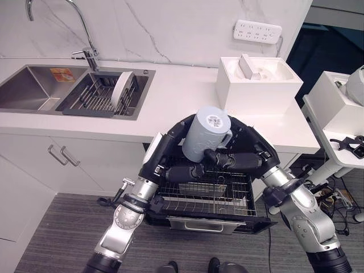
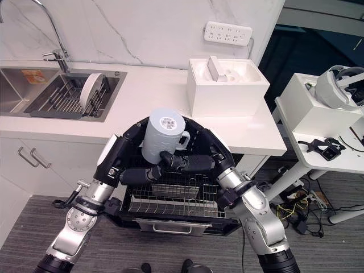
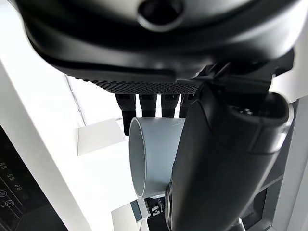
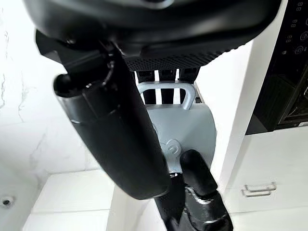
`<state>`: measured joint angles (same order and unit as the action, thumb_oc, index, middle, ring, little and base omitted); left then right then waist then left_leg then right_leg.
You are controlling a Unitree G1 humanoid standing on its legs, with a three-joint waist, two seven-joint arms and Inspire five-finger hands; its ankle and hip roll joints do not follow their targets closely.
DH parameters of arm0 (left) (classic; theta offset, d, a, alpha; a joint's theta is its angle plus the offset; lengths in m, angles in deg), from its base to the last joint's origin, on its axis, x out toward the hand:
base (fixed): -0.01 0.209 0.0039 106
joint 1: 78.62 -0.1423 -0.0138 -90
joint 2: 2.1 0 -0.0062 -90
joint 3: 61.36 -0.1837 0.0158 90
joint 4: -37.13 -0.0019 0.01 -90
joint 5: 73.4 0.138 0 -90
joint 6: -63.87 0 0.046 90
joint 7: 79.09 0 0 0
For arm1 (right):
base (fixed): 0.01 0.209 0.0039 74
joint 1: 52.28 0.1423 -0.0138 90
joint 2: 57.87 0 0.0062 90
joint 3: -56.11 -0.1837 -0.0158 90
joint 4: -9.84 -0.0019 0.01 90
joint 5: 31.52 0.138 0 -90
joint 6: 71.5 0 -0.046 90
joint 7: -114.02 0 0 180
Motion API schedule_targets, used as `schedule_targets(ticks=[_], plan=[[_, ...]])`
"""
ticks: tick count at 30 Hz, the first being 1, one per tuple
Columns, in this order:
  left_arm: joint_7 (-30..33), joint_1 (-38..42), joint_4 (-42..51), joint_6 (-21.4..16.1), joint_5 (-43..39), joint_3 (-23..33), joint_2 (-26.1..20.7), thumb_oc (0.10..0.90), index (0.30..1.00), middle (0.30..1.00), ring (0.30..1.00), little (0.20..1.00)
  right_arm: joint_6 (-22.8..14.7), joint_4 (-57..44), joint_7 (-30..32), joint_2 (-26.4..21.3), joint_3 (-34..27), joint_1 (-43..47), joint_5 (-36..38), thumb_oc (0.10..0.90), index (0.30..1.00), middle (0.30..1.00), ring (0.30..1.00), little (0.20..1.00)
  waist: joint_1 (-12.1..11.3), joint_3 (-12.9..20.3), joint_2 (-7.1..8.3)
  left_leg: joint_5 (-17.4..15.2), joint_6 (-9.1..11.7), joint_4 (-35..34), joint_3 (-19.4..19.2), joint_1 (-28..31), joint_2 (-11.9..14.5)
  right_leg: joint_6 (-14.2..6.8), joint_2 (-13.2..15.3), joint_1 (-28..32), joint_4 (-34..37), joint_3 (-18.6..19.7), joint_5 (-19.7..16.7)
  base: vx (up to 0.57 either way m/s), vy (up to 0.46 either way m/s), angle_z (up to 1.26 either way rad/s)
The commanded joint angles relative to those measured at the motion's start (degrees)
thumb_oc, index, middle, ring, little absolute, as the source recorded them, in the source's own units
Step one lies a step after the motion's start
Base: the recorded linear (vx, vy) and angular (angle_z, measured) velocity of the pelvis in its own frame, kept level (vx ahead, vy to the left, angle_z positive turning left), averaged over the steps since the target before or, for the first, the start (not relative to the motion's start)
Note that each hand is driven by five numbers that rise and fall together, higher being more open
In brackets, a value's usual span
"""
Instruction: Place the dishes in the dishwasher.
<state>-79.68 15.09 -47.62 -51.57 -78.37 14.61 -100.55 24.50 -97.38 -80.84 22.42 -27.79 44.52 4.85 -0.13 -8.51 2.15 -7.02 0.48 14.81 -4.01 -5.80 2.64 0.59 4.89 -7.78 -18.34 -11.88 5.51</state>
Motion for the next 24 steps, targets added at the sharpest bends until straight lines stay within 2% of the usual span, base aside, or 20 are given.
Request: schedule_targets(ticks=[1, 15, 16, 17, 18, 24], plan=[[1.42, 6.64, 10.07, -7.06, -2.42, -1.22, 0.2, 0.4, 0.3, 0.3, 0.3, 0.3, -5.67, -1.98, -0.12, 0.42, -0.23, 6.65, 1.69, 0.4, 0.3, 0.3, 0.3, 0.3, 0.4, 2.94, -0.25, -9.79, 0.13, 2.38, -3.04, 3.59, 3.26, -5.33, 2.71, 4.65, 1.15, 2.26, 7.94, 0.0, 0.0, 0.0], [2.01, 6.14, 10.04, -6.66, -2.89, -1.28, 0.34, 0.4, 0.3, 0.3, 0.3, 0.3, -6.54, -2.18, 1.47, 1.06, -0.06, 6.11, 2.19, 0.4, 0.3, 0.3, 0.3, 0.3, 0.48, 2.9, -0.43, -9.75, 0.08, 2.38, -3.12, 3.67, 3.27, -5.27, 2.67, 4.66, 1.15, 2.41, 7.94, 0.0, 0.0, 0.0], [1.9, 6.03, 10.06, -6.73, -3.06, -1.26, 0.39, 0.424, 0.335, 0.335, 0.335, 0.335, -6.57, -2.12, 1.64, 1.18, -0.03, 6.11, 2.17, 0.4, 0.3, 0.3, 0.3, 0.3, 0.46, 2.91, -0.44, -9.75, 0.07, 2.38, -3.12, 3.69, 3.27, -5.26, 2.67, 4.68, 1.15, 2.41, 7.95, 0.0, 0.0, 0.0], [1.67, 5.95, 10.12, -6.37, -3.68, -1.35, 0.45, 0.753, 0.829, 0.829, 0.829, 0.829, -6.78, -1.91, 1.86, 1.36, 0.02, 6.06, 2.17, 0.4, 0.3, 0.3, 0.3, 0.3, 0.45, 2.89, -0.45, -9.75, 0.05, 2.38, -3.1, 3.72, 3.27, -5.26, 2.69, 4.68, 1.15, 2.37, 7.89, 0.0, 0.0, 0.0], [1.32, 5.96, 10.16, -5.85, -4.16, -1.36, 0.45, 0.8, 0.9, 0.9, 0.9, 0.9, -6.94, -1.78, 2.04, 1.39, 0.09, 6.06, 2.24, 0.4, 0.3, 0.3, 0.3, 0.3, 0.43, 2.85, -0.46, -9.77, 0.04, 2.38, -3.08, 3.77, 3.25, -5.25, 2.69, 4.72, 1.15, 2.36, 7.89, 0.0, 0.0, 0.0], [2.15, 5.52, 10.59, -5.29, -5.33, -0.44, 0.59, 0.8, 0.9, 0.9, 0.9, 0.9, -7.55, -1.77, 2.99, 1.7, -0.33, 5.15, 2.41, 0.4, 0.3, 0.3, 0.3, 0.3, 0.46, 2.84, -0.68, -9.76, -0.05, 2.38, -3.04, 3.73, 3.23, -5.22, 2.76, 4.68, 1.15, 2.32, 7.92, 0.0, 0.0, 0.0]])
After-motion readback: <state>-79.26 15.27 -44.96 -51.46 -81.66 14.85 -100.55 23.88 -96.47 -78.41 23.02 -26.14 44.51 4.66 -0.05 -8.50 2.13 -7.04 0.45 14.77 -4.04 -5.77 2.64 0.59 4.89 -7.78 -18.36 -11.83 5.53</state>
